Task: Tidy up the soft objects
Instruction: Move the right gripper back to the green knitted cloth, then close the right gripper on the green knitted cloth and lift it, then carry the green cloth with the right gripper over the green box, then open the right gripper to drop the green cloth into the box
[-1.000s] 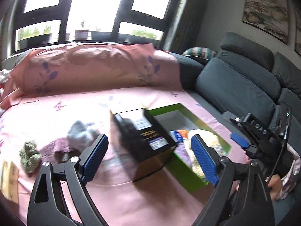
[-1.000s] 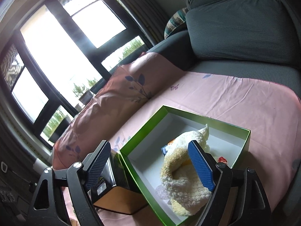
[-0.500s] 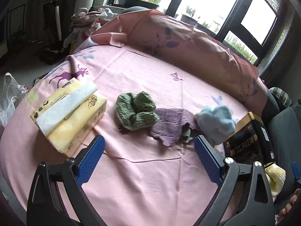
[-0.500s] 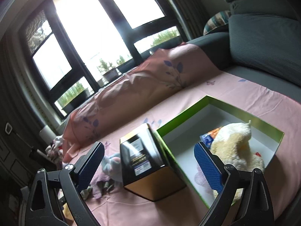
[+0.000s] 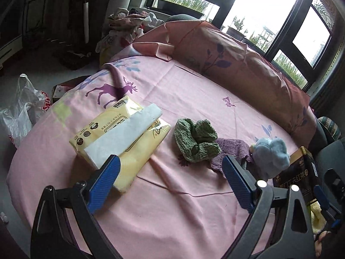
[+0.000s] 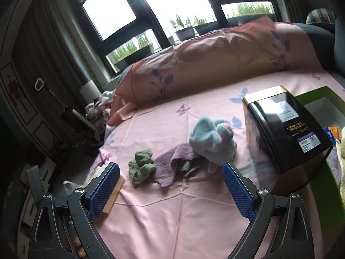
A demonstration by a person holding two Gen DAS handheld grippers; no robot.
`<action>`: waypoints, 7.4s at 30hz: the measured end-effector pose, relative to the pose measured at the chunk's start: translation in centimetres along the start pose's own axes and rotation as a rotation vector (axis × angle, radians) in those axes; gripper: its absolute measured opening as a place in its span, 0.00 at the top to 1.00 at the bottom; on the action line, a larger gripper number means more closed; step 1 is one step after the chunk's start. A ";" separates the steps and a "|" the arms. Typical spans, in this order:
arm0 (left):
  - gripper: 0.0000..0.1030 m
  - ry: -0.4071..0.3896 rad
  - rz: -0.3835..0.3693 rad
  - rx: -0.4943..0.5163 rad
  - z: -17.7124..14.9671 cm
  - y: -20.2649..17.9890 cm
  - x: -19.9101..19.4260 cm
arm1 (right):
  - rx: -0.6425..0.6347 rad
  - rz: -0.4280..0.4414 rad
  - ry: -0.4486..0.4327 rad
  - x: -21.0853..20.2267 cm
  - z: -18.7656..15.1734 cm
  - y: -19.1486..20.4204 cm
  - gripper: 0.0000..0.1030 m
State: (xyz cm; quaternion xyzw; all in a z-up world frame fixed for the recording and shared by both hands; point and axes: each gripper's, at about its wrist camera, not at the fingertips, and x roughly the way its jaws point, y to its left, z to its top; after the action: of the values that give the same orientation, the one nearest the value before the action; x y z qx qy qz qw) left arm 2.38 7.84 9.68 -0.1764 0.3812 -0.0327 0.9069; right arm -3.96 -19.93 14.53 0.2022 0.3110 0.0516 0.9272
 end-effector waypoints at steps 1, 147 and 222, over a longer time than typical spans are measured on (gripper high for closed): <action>0.09 0.002 -0.011 -0.008 0.0 0.4 -0.1 | -0.006 0.003 0.019 0.6 -0.3 0.2 0.06; 0.37 0.282 -0.083 0.223 -3.7 -4.4 4.3 | 0.076 0.010 0.422 9.1 -3.6 -2.5 0.41; 0.05 0.126 -0.714 0.548 -7.4 -27.8 -6.9 | 0.402 -0.369 -0.499 -18.4 1.2 -17.5 0.10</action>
State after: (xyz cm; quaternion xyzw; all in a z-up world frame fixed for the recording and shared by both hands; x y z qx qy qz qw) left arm -5.63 -19.04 19.15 -0.0481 0.3283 -0.4537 0.8270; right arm -18.58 -40.38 18.49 0.3272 0.1107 -0.2292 0.9100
